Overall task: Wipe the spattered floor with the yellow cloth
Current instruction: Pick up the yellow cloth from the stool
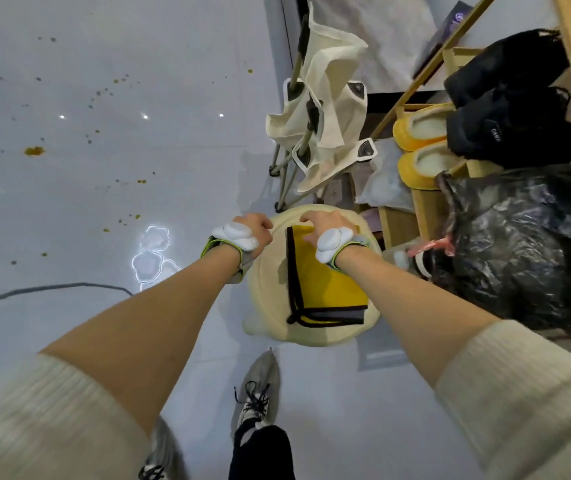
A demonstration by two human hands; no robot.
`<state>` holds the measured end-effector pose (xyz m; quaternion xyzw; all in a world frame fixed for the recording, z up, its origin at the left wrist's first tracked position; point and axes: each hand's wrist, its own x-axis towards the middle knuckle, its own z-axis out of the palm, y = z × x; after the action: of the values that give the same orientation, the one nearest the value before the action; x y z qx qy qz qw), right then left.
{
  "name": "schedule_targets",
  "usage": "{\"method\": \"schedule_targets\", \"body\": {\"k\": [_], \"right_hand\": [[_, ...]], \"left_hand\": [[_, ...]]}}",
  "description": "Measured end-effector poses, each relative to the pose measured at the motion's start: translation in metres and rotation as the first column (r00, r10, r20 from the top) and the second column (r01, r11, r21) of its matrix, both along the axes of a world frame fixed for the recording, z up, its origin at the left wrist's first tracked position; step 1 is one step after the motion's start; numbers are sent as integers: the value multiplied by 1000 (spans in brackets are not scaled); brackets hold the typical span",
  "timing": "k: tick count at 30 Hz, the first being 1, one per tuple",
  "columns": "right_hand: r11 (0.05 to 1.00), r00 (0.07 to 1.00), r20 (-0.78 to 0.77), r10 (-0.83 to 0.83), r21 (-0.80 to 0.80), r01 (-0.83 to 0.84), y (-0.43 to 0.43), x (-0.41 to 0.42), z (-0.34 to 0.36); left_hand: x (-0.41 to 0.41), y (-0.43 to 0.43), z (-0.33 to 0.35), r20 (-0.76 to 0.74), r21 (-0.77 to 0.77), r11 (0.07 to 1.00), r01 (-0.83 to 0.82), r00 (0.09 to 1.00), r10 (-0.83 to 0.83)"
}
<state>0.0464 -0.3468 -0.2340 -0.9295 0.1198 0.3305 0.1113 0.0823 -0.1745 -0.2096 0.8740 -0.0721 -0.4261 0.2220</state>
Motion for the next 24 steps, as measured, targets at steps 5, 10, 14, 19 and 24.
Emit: {"method": "schedule_targets", "body": {"k": [5,10,14,19,24], "right_hand": [[999,999,24,-41,14,40,7,-1,-23],[986,990,99,-103,141,88,7,-1,-17],[976,983,81,-165,158,150,9,1,-6],[931,939,95,-330,201,306,4,-8,0],[911,912,107,-396,173,375,-5,-16,3]], "left_hand": [[2,-18,-26,-30,-38,996,-75,997,74],[5,-32,-29,-51,-81,995,-55,997,51],[10,-45,-22,-22,-17,997,79,997,-79],[9,-52,-22,-17,30,996,83,996,-83],[12,-62,-23,9,71,993,89,996,-90]]}}
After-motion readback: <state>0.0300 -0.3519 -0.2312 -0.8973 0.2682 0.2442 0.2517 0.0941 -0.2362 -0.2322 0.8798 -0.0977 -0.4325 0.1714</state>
